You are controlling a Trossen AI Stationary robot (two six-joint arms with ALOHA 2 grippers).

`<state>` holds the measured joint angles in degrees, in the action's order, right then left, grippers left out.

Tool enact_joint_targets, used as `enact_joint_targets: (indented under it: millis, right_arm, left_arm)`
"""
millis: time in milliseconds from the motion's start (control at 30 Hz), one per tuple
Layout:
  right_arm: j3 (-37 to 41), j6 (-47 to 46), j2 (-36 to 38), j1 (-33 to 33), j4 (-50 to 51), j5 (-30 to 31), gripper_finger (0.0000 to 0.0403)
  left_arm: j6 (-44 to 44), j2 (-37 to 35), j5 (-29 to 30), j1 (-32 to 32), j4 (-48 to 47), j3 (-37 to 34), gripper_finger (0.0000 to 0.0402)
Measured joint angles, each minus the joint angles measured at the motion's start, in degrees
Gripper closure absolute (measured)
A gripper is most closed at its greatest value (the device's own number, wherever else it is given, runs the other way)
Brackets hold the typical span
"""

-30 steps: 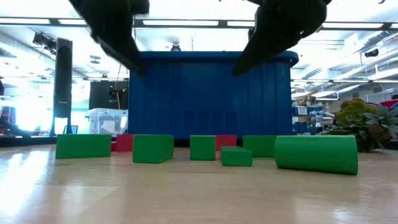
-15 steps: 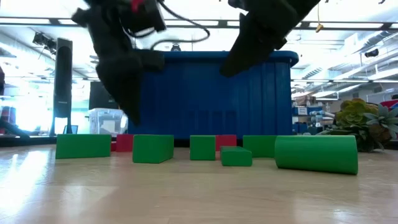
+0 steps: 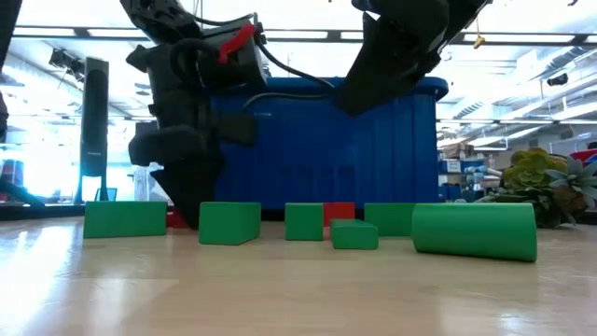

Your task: Sort Items/Unsort Items

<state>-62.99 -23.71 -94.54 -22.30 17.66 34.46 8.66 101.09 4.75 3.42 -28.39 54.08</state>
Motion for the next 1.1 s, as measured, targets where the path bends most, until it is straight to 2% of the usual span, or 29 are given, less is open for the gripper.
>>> enact_joint_targets:
  millis: [233,267,500,700,800,867,933,1033,1100]
  right_arm:
    - [1.08,-2.14,0.00,-1.58,0.13,0.43,0.0098]
    - [1.12,-2.14,0.00,-1.79,0.17,0.44,0.0098]
    - [1.12,-1.73,0.00,-3.22,0.16,0.48,0.0098]
    - [1.12,-1.83,0.00,-3.99,-0.17,0.85,0.0098]
    - [1.12,-2.19,0.00,-3.98,-1.00,0.92,0.0098]
    - [1.12,-2.22,0.00,-3.98,-2.07,1.11,0.0098]
    - [1.12,-2.23,0.00,-3.98,-3.16,1.70,0.0098]
    - [1.12,-2.29,0.00,-3.81,-4.58,2.01,0.0098]
    - [1.12,-3.14,0.00,-3.74,-5.65,2.15,0.0098]
  left_arm:
    - [-3.70,-2.34,0.22,0.42,-1.23,1.14,0.0350]
    - [-3.93,-2.84,0.31,0.76,-1.28,1.37,0.0360]
    - [-4.30,-8.27,1.57,5.15,-5.33,5.92,0.0357]
    - [-5.48,-14.88,1.85,8.78,-11.26,12.49,0.0355]
    - [-5.93,-18.01,4.02,9.25,-11.86,16.17,0.0355]
    - [-7.32,-20.25,7.17,8.83,-11.53,18.32,0.0355]
    - [-9.23,-21.74,12.73,7.64,-10.66,20.36,0.0355]
    - [-14.07,-23.18,20.54,3.70,-8.54,23.02,0.0355]
    - [-17.87,-23.88,22.62,-0.08,-4.95,24.29,0.0355]
